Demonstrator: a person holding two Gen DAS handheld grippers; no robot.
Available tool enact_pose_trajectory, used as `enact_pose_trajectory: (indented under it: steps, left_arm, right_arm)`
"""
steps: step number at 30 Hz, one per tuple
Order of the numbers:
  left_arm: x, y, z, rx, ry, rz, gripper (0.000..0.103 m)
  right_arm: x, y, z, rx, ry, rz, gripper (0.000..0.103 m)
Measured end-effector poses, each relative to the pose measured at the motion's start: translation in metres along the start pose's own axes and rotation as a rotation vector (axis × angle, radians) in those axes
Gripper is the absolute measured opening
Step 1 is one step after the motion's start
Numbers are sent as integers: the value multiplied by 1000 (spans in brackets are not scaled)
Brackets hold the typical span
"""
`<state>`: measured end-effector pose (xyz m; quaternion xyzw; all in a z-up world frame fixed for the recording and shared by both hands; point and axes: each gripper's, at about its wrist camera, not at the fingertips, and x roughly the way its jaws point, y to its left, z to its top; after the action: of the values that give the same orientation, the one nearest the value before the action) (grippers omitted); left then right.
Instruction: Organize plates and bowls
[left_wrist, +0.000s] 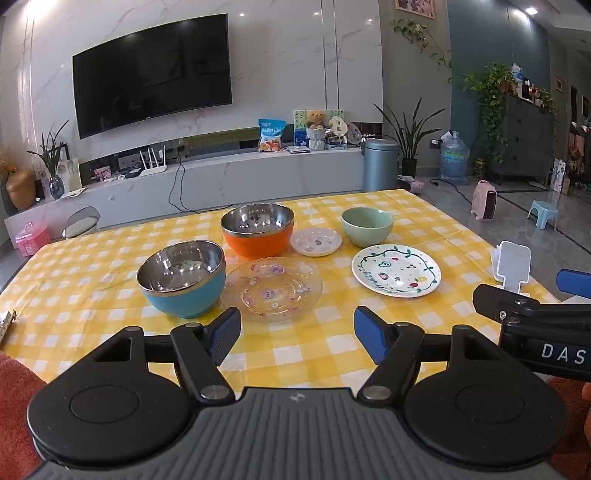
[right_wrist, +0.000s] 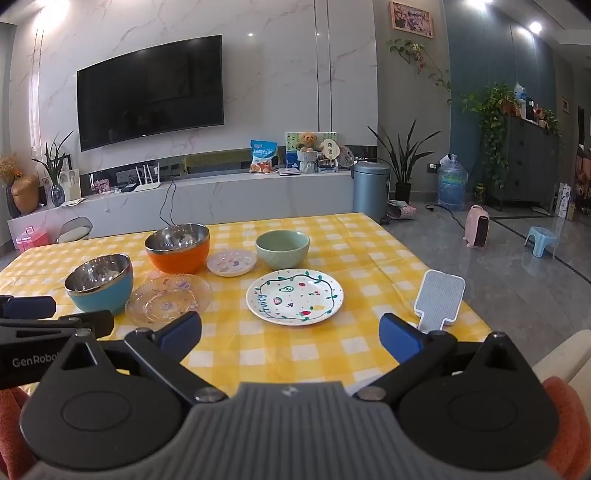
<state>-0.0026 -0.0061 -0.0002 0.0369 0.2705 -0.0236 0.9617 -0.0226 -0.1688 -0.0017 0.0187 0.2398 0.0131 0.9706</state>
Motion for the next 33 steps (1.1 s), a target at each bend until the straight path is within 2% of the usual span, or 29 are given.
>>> enact_pose_trajectory:
  steps: [33]
  left_arm:
    - [2,1,-3,-7,14,4,83]
  right_arm:
    - [0,-1,0,7,1,0,100]
